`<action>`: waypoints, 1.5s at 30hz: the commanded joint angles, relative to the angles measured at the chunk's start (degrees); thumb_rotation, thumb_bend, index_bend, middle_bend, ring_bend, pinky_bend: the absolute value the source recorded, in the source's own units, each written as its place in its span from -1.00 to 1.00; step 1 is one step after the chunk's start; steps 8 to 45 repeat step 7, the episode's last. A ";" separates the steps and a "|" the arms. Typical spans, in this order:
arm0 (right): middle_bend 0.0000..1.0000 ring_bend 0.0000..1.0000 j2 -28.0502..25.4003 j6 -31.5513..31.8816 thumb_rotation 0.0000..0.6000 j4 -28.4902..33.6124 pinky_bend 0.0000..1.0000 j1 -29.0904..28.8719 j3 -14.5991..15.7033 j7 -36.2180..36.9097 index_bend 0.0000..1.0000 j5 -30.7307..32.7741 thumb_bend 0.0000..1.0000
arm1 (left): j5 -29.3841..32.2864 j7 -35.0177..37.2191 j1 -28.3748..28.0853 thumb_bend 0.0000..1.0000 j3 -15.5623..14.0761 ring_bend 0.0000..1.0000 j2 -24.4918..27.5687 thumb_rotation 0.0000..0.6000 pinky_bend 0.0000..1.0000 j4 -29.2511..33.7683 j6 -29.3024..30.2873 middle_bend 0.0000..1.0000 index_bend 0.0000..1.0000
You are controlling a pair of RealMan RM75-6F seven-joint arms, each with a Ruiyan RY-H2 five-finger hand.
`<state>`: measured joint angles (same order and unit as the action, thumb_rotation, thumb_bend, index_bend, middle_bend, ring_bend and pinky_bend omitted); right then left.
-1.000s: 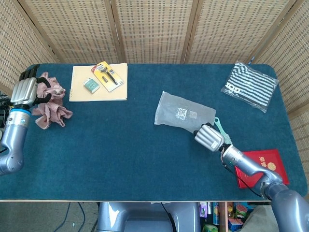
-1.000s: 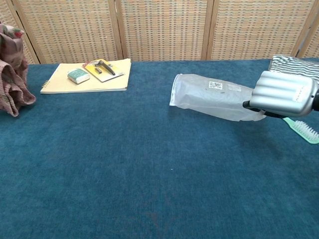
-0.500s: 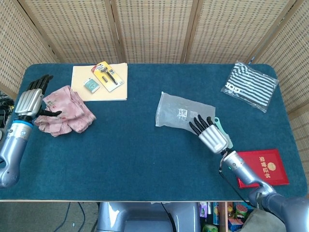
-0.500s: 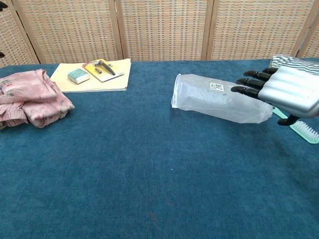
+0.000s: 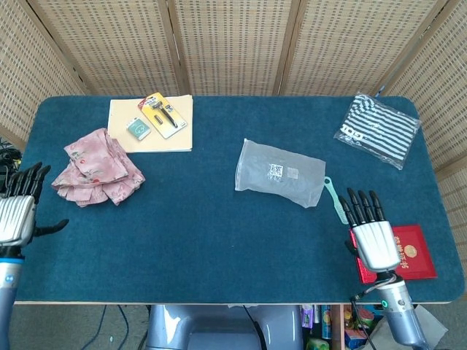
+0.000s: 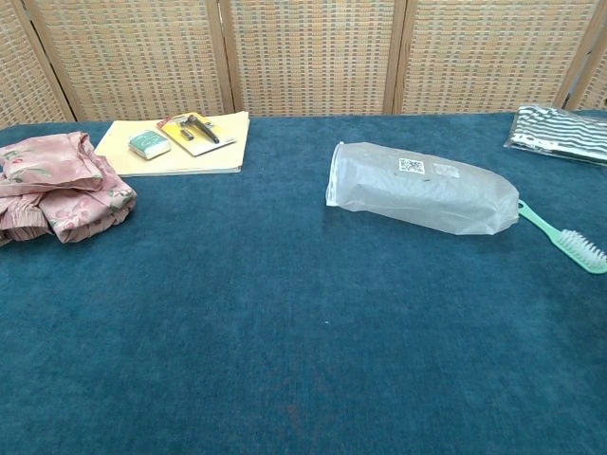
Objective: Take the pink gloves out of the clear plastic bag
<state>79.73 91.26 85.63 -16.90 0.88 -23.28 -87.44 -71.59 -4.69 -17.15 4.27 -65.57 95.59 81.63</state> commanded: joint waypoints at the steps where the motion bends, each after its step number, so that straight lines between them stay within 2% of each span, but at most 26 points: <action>1: -1.00 -1.00 -1.20 3.21 1.00 3.20 -1.00 3.42 0.86 1.93 -1.00 -0.55 -1.00 | -2.81 -4.90 4.39 -0.89 -3.53 -1.00 -3.18 1.00 -1.00 2.47 5.14 -1.00 -1.00; 3: -1.00 -1.00 -1.58 4.75 1.00 4.19 -1.00 5.01 1.38 2.89 -1.00 -1.21 -1.00 | -5.32 -5.26 6.14 -0.89 -5.13 -1.00 -4.09 1.00 -1.00 2.38 7.20 -1.00 -1.00; 7: -1.00 -1.00 -1.90 5.28 1.00 4.97 -1.00 6.26 1.47 3.29 -1.00 -1.89 -1.00 | -7.90 -5.24 7.28 -0.89 -5.71 -1.00 -4.75 1.00 -1.00 1.41 8.56 -1.00 -1.00; 45: -1.00 -1.00 -1.90 5.28 1.00 4.97 -1.00 6.26 1.47 3.29 -1.00 -1.89 -1.00 | -7.90 -5.24 7.28 -0.89 -5.71 -1.00 -4.75 1.00 -1.00 1.41 8.56 -1.00 -1.00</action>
